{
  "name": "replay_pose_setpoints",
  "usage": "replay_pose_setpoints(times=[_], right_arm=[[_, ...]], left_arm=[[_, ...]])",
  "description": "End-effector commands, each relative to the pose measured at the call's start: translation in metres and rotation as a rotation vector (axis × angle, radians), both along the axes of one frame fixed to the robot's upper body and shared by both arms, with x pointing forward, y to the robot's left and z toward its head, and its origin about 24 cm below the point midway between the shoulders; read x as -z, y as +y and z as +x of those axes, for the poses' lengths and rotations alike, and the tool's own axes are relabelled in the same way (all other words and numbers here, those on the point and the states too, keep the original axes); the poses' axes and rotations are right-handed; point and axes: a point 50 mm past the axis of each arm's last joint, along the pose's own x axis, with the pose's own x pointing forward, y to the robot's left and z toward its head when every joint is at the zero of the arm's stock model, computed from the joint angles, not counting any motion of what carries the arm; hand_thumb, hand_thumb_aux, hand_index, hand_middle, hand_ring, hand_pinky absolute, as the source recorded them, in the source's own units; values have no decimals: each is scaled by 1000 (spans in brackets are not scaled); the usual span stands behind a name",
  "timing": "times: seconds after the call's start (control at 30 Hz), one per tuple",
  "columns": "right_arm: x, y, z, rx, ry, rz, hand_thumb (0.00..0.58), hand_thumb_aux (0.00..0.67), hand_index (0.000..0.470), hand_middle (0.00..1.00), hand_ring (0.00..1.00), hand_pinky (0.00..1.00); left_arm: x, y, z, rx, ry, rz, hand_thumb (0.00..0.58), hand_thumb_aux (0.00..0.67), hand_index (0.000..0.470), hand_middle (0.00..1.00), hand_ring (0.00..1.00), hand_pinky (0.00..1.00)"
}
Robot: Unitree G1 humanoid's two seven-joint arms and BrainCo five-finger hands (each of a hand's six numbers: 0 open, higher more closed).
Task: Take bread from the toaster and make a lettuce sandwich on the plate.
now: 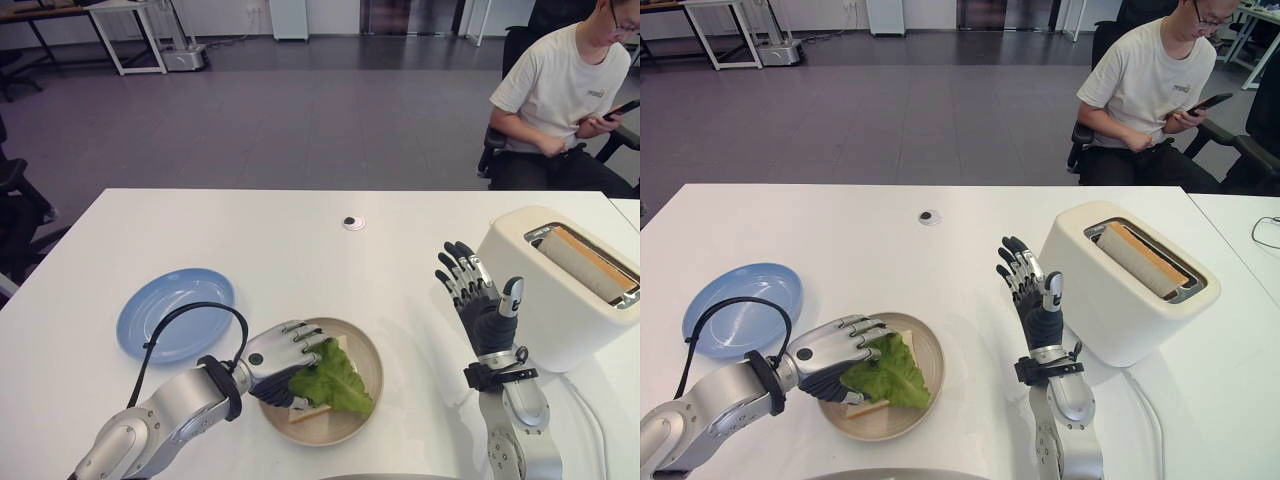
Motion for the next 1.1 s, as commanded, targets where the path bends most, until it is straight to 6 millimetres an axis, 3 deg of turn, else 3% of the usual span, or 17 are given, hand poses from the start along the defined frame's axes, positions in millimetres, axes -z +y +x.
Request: replay_pose_setpoints(times=[0.03, 0.23, 0.4, 0.53, 0.6, 0.7, 0.87, 0.97, 1.1], right_arm=[[-2, -1, 1, 3, -5, 9, 0, 0, 0, 0, 0, 0], [-21, -2, 1, 3, -94, -52, 0, 0, 0, 0, 0, 0], [-74, -14, 1, 41, -286, -183, 0, 0, 0, 0, 0, 0], [-111, -44, 1, 162, -377, -439, 0, 0, 0, 0, 0, 0], [-119, -62, 3, 229, -356, -594, 0, 0, 0, 0, 0, 0], [-114, -86, 6, 283, -254, -906, 0, 0, 0, 0, 0, 0], [-105, -128, 7, 358, -90, -1377, 0, 0, 0, 0, 0, 0], [-106, -149, 10, 436, -46, -1515, 0, 0, 0, 0, 0, 0], [-106, -161, 15, 493, -39, -1579, 0, 0, 0, 0, 0, 0]], left_arm=[[-17, -1, 4, -2, -53, -23, 0, 0, 0, 0, 0, 0], [-53, 1, 16, -60, -130, -139, 0, 0, 0, 0, 0, 0], [-80, 5, 31, -196, -82, -584, 0, 0, 0, 0, 0, 0], [-90, 19, 44, -337, -5, -1056, 0, 0, 0, 0, 0, 0], [-90, 28, 48, -394, 9, -1232, 0, 0, 0, 0, 0, 0], [-83, 37, 49, -427, 73, -1498, 0, 0, 0, 0, 0, 0], [-53, 68, 48, -549, 65, -1757, 0, 0, 0, 0, 0, 0], [-43, 70, 44, -544, 109, -1835, 0, 0, 0, 0, 0, 0], [-39, 69, 42, -535, 119, -1838, 0, 0, 0, 0, 0, 0]])
